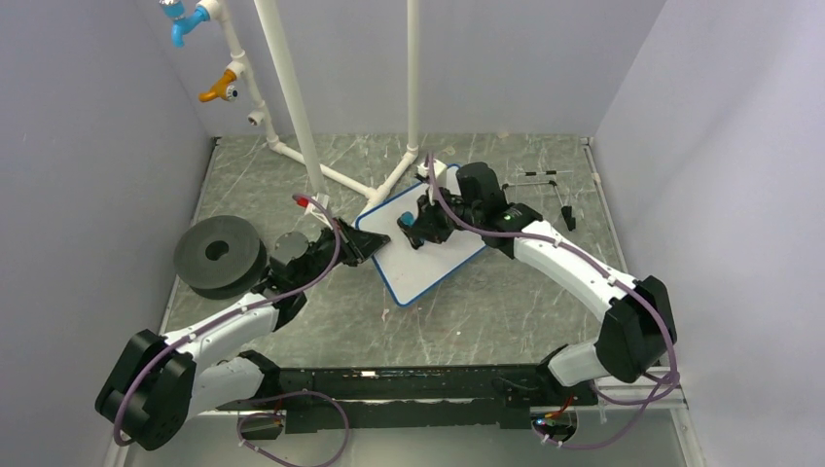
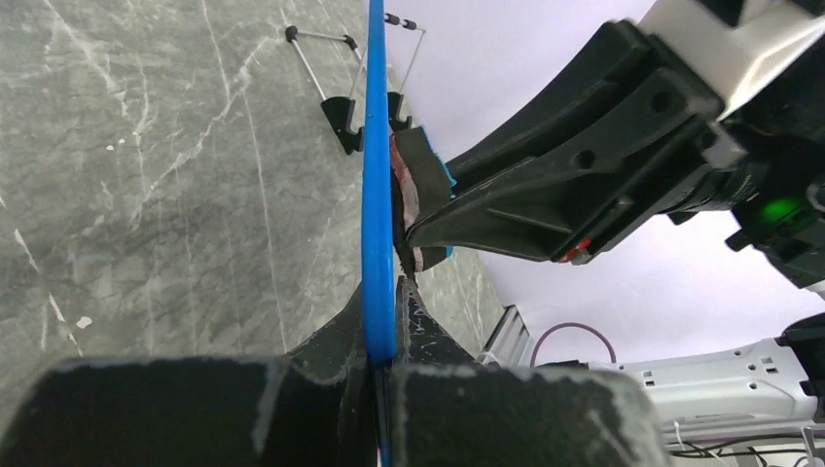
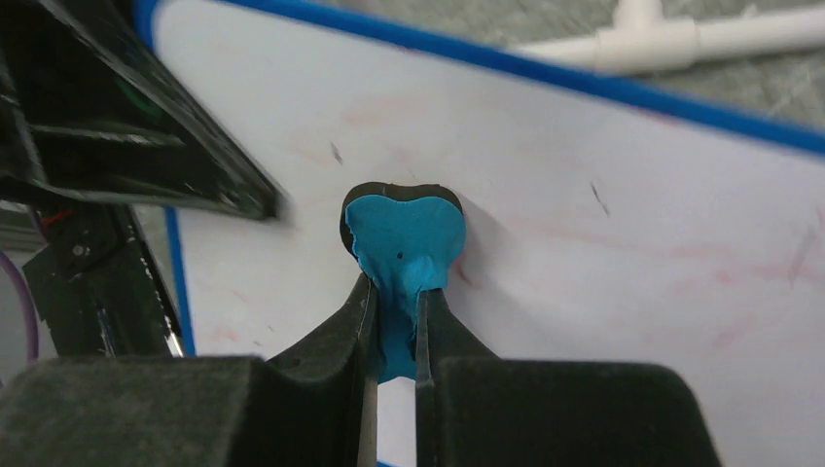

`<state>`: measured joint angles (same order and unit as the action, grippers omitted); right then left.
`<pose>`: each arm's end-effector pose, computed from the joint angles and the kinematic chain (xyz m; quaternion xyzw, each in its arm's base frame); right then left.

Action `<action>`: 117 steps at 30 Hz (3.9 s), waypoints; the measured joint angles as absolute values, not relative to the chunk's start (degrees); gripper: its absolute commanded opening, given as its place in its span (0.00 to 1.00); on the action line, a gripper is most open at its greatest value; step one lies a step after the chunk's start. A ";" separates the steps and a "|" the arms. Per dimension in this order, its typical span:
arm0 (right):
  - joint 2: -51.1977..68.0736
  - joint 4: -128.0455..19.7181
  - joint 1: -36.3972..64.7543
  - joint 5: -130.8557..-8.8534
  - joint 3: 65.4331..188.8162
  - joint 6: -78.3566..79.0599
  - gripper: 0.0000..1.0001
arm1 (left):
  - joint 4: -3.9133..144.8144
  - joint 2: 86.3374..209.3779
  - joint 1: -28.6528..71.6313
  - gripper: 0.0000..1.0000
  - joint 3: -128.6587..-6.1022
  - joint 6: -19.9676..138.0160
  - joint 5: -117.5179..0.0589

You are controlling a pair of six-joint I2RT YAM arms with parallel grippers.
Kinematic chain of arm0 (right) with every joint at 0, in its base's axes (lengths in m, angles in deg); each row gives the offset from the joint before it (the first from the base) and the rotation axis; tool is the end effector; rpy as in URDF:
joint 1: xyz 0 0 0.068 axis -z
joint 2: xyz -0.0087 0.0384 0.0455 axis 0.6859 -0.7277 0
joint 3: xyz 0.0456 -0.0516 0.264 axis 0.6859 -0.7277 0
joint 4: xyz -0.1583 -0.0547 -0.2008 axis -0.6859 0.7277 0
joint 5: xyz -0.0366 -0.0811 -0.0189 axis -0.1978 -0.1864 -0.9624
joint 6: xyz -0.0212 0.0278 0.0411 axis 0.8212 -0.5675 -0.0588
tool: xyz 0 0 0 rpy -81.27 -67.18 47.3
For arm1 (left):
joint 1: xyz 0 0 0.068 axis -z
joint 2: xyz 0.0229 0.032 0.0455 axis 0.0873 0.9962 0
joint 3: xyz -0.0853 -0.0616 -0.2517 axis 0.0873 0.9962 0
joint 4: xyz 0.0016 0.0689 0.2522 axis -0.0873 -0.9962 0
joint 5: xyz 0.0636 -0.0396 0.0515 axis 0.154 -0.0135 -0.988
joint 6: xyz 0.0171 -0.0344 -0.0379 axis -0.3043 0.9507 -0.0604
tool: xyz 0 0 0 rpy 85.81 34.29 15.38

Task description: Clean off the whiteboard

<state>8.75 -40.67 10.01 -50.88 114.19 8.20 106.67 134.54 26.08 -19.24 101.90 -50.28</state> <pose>0.2577 0.1883 0.2988 -0.3577 0.7810 0.3243 0.3961 0.1955 -0.1299 0.2435 -0.0405 0.7044 -0.5515 0.4451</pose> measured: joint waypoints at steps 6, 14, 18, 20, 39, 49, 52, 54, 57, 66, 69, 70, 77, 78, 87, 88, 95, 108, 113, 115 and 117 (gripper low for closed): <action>5.91 -38.77 10.84 -52.37 121.36 9.78 0.00 | 106.91 134.97 26.15 0.00 -20.42 101.99 -49.30; 3.48 -39.19 25.92 -57.68 122.03 9.67 0.00 | 106.41 134.97 26.47 0.00 -20.60 101.44 -47.18; 4.75 -40.08 27.14 -57.33 118.71 10.08 0.00 | 105.01 134.97 26.54 0.00 -20.64 100.35 -46.06; 6.15 -39.45 26.38 -55.54 116.98 10.87 0.00 | 103.81 134.97 26.65 0.00 -20.90 99.58 -45.58; 8.86 -38.33 23.43 -59.93 119.41 11.22 0.00 | 100.18 136.11 28.75 0.00 -25.47 97.73 -45.78; 10.74 -37.00 11.73 -54.86 115.19 16.53 0.00 | 99.55 137.97 28.79 0.00 -25.47 97.46 -46.08; 11.70 -35.49 7.12 -52.37 115.06 18.32 0.00 | 99.31 137.97 28.84 0.00 -25.47 96.42 -45.73; 11.74 -35.49 6.64 -54.01 115.08 18.52 0.00 | 99.20 137.97 28.88 0.00 -25.49 95.63 -45.78; 11.04 -35.25 7.80 -60.15 115.76 18.54 0.00 | 97.56 137.97 29.01 0.00 -26.06 93.99 -46.48; 9.71 -32.28 1.15 -66.73 122.14 22.72 0.00 | 94.41 137.99 29.64 0.00 -29.25 91.32 -47.48; 9.82 -31.67 -1.88 -66.21 121.77 24.64 0.00 | 93.03 137.99 29.88 0.00 -29.30 90.47 -47.46; 9.93 -31.65 -2.34 -66.10 121.25 25.19 0.00 | 92.75 137.99 29.95 0.00 -29.30 90.36 -47.46; 11.37 -32.04 5.11 -65.42 116.92 23.77 0.00 | 90.17 137.97 30.61 0.00 -29.30 89.03 -47.40; 11.30 -32.19 8.15 -65.49 116.70 23.09 0.00 | 90.46 137.95 30.61 0.00 -29.30 89.07 -47.37; 16.88 -34.18 8.76 -60.52 105.77 21.41 0.00 | 91.74 137.53 30.61 0.00 -29.19 90.93 -48.25; 17.25 -33.90 7.97 -59.21 105.75 21.52 0.00 | 92.14 137.53 30.61 0.00 -29.19 91.21 -48.27; 17.23 -34.90 10.31 -56.96 107.83 18.61 0.00 | 96.01 137.64 30.37 0.00 -29.19 92.22 -49.28; 16.53 -35.21 2.92 -49.84 108.99 22.19 0.00 | 97.76 139.13 30.30 0.00 -29.19 93.81 -48.88; 16.46 -31.95 -2.98 -49.29 108.99 27.20 0.00 | 97.80 139.17 30.61 0.00 -29.19 94.67 -49.32; 16.29 -30.92 -5.23 -50.67 108.90 29.17 0.00 | 97.58 139.17 30.61 0.00 -29.23 94.75 -49.84; 16.13 -30.81 -7.17 -53.00 108.35 30.72 0.00 | 97.27 139.17 30.61 0.00 -29.30 94.60 -50.22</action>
<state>16.13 -30.81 -7.17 -53.00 108.35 30.72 97.27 139.17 30.61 -29.30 94.60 -50.22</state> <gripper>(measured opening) 0.119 0.058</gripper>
